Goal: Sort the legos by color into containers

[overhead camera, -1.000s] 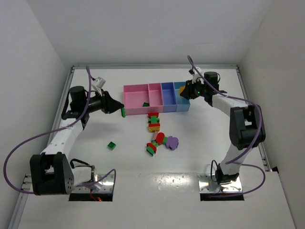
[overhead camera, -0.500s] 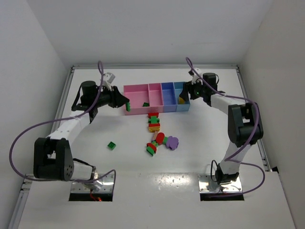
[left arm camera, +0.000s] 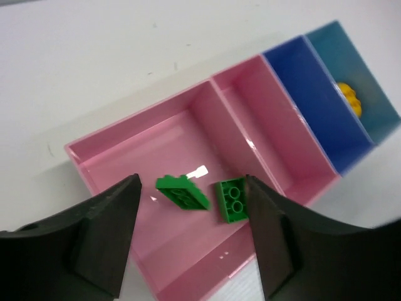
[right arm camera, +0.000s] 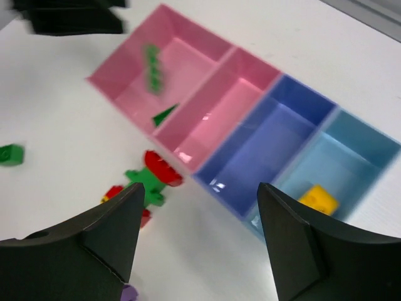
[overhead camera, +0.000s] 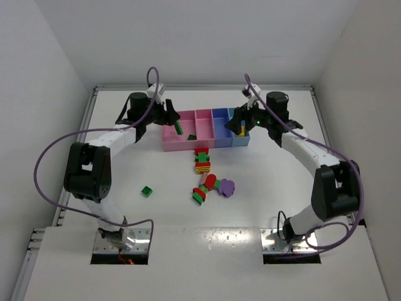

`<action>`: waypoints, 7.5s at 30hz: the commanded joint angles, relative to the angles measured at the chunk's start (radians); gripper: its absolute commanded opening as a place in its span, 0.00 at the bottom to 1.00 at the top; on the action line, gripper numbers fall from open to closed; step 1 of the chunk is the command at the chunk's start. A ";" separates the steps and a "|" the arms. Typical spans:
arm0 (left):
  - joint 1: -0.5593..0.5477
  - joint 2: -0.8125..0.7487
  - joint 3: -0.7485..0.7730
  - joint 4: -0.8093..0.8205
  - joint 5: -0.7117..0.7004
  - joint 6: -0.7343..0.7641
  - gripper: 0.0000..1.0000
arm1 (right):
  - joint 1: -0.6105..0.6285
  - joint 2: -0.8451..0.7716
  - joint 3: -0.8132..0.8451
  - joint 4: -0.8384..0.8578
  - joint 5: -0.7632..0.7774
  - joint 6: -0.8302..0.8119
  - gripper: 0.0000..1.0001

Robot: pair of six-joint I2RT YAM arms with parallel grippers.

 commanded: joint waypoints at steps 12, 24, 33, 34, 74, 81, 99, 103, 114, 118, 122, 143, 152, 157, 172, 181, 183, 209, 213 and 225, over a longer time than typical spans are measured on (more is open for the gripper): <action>0.173 -0.307 -0.098 -0.006 -0.120 -0.040 0.85 | 0.494 -0.005 -0.102 0.081 0.227 -0.086 0.75; 0.640 -0.864 -0.233 -0.388 0.016 0.006 0.94 | 0.838 0.361 0.132 0.186 0.419 0.060 0.75; 0.738 -0.848 -0.254 -0.457 -0.008 -0.023 0.94 | 0.859 0.567 0.380 0.039 0.375 0.161 0.87; 0.738 -0.833 -0.254 -0.457 0.001 -0.023 0.94 | 0.873 0.567 0.380 0.039 0.375 0.161 0.87; 0.839 -0.676 -0.279 -0.382 0.221 -0.051 0.94 | 0.850 0.319 0.137 0.020 0.550 0.039 0.00; 0.757 -0.685 -0.329 -0.321 0.352 -0.016 0.94 | 0.605 0.239 0.237 0.020 0.479 -0.015 0.00; 0.376 -0.612 -0.302 -0.322 0.165 0.132 0.94 | 0.413 0.753 0.785 -0.058 0.297 0.025 0.14; 0.294 -0.602 -0.311 -0.322 0.144 0.176 0.94 | 0.413 0.774 0.805 -0.082 0.307 0.014 0.45; 0.082 -0.671 -0.403 -0.306 0.154 0.274 0.95 | 0.367 0.285 0.400 -0.027 0.317 0.078 0.89; -0.061 -0.642 -0.426 -0.315 0.104 0.296 0.95 | 0.318 0.020 0.225 -0.104 0.421 0.037 0.89; -0.258 -0.569 -0.449 -0.315 0.026 0.305 0.95 | 0.284 -0.181 0.070 -0.202 0.494 -0.020 0.89; -0.716 -0.145 -0.392 -0.217 -0.182 0.119 0.85 | 0.123 -0.450 -0.145 -0.339 0.504 0.035 0.89; -0.727 -0.038 -0.365 -0.207 -0.200 0.090 0.85 | 0.114 -0.459 -0.145 -0.357 0.475 0.045 0.89; -0.727 0.002 -0.356 -0.217 -0.246 0.090 0.79 | 0.104 -0.477 -0.145 -0.366 0.475 0.045 0.89; -0.626 -0.234 -0.374 -0.247 -0.311 0.170 0.11 | 0.117 -0.458 -0.208 -0.285 0.266 0.068 0.81; -0.285 -0.389 -0.314 -0.254 -0.196 0.034 0.00 | 0.117 -0.334 -0.271 -0.096 -0.103 0.311 0.88; -0.204 -0.389 -0.279 -0.232 -0.168 -0.058 0.00 | 0.126 -0.292 -0.280 -0.015 -0.188 0.359 0.89; -0.107 -0.463 -0.236 -0.237 -0.274 -0.411 0.00 | 0.546 0.187 0.088 0.131 0.191 0.604 0.88; -0.098 -0.463 -0.246 -0.237 -0.274 -0.431 0.00 | 0.555 0.233 0.136 0.131 0.214 0.638 0.87; -0.070 -0.472 -0.276 -0.214 -0.229 -0.479 0.00 | 0.555 0.329 0.214 0.152 0.203 0.724 0.54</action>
